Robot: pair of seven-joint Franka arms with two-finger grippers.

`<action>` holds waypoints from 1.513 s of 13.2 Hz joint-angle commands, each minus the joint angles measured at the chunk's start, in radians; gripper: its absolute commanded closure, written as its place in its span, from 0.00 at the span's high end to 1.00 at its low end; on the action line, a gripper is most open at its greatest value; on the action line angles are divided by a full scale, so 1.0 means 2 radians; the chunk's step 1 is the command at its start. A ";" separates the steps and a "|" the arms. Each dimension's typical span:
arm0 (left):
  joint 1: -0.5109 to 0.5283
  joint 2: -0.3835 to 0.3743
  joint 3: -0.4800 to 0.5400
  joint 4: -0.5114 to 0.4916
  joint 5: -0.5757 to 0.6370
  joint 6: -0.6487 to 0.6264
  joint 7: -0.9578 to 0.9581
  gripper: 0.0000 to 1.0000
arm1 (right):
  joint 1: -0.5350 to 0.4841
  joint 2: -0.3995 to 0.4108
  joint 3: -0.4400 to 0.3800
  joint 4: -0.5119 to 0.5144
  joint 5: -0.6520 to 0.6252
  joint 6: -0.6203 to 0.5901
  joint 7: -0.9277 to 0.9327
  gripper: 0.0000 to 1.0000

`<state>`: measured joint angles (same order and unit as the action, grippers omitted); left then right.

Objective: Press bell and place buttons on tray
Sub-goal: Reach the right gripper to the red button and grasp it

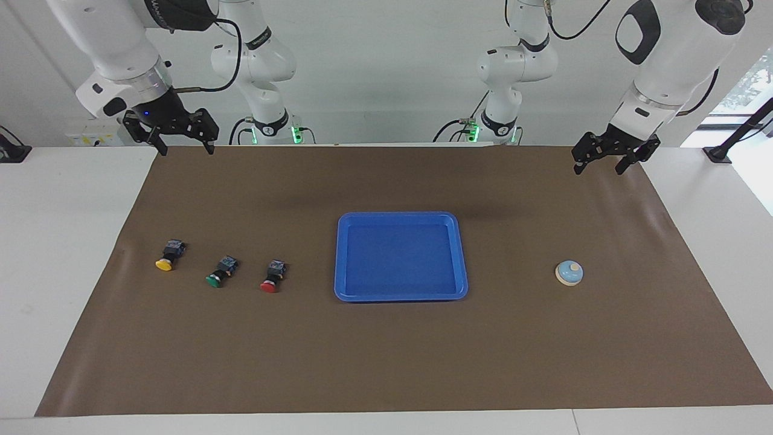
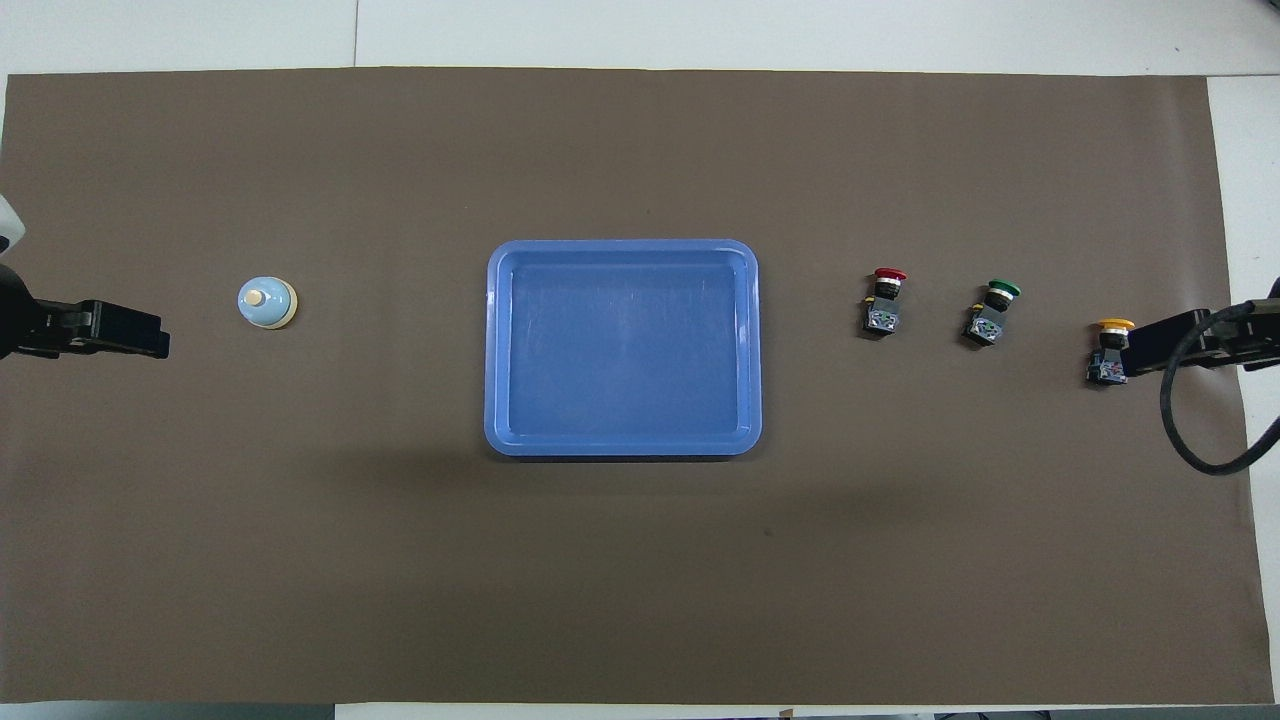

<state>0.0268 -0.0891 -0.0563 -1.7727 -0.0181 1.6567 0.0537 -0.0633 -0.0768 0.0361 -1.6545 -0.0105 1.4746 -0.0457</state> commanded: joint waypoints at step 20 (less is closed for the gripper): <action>-0.003 -0.005 0.009 0.001 0.001 -0.015 0.000 1.00 | 0.080 0.067 0.007 -0.102 0.000 0.211 0.176 1.00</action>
<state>0.0202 -0.0894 -0.0394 -1.7707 -0.0181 1.6306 0.0541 0.0963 0.0088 0.0471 -1.8495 -0.0095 1.8295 0.2539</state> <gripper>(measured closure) 0.000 0.000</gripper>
